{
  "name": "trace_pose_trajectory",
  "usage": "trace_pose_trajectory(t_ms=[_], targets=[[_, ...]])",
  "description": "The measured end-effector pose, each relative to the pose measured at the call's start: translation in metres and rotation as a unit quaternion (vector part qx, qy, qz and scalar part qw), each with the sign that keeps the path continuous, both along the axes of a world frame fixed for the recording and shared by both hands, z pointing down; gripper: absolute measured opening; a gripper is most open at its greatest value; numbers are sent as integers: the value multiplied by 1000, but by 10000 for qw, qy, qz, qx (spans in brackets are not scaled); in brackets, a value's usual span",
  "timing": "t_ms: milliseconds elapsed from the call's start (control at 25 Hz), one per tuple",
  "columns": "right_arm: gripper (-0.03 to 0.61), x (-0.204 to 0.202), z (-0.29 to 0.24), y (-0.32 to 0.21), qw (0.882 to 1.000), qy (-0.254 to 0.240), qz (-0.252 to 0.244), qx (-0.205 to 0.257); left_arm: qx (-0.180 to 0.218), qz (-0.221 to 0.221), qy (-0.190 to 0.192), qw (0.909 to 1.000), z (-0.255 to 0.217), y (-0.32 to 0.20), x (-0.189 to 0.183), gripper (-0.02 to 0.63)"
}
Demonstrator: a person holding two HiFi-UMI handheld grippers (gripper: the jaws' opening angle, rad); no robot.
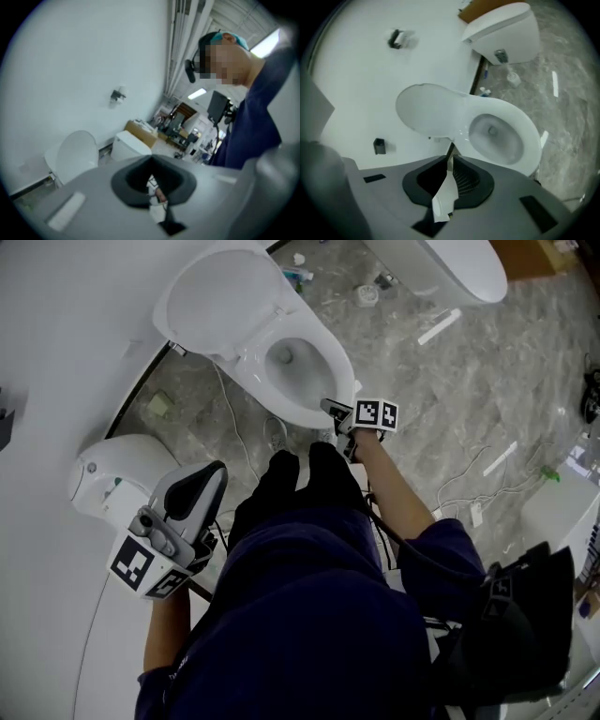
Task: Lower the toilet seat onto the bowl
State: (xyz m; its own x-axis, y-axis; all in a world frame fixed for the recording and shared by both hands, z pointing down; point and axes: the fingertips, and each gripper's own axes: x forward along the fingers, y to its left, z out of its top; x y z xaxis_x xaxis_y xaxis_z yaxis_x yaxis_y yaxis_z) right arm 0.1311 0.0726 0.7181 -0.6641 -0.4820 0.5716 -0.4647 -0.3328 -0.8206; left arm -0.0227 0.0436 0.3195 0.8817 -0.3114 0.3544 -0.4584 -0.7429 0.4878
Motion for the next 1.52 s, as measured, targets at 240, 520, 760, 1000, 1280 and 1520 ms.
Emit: trace_pose_trajectory(t_ms=[240, 520, 760, 1000, 1280, 1520], targets=[[28, -33, -174, -67, 9693, 591, -840, 2232, 608, 21, 649, 9960, -31, -13, -18, 3], [9, -77, -358, -83, 8761, 1712, -1572, 4224, 1152, 47, 1151, 9866, -69, -17, -42, 3], [8, -103, -429, -73, 8300, 2063, -1750, 4879, 1313, 236, 1243, 9832, -75, -12, -44, 3], [8, -109, -451, -69, 8229, 2025, -1577, 5070, 1362, 340, 1333, 9811, -79, -15, -42, 3], [8, -112, -453, -70, 8236, 2075, -1568, 5040, 1401, 430, 1402, 9792, -80, -17, -40, 3], [8, -104, -451, -76, 8256, 2173, -1526, 4979, 1366, 395, 1419, 9796, -80, -25, -40, 3]])
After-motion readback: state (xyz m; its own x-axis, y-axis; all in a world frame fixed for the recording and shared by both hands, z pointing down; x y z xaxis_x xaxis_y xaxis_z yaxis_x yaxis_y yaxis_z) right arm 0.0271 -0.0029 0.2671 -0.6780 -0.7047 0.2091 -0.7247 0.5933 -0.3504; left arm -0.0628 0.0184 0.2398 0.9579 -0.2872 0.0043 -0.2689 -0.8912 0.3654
